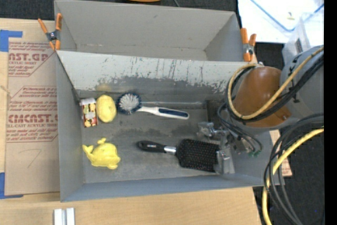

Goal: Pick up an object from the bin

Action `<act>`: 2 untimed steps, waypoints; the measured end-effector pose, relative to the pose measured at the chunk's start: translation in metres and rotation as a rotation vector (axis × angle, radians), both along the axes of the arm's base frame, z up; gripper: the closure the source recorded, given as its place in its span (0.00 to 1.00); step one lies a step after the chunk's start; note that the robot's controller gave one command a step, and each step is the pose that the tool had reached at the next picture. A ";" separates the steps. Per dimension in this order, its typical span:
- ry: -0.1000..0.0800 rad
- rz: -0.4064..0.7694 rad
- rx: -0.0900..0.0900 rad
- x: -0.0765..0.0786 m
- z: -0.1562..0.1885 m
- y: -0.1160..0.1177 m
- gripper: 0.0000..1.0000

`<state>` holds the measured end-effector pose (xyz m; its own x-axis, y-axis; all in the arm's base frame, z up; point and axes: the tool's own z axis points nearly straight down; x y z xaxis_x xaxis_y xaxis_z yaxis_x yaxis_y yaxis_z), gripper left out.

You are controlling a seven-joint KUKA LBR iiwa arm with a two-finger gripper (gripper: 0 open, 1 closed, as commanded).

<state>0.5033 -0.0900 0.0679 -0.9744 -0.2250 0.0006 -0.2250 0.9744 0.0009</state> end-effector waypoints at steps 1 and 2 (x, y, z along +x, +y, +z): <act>-0.013 0.040 -0.005 0.007 0.003 0.007 0.00; -0.002 -0.019 -0.001 -0.005 0.003 0.027 1.00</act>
Offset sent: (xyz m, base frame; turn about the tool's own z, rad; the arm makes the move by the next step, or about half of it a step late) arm -0.0049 0.0261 0.0021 0.0199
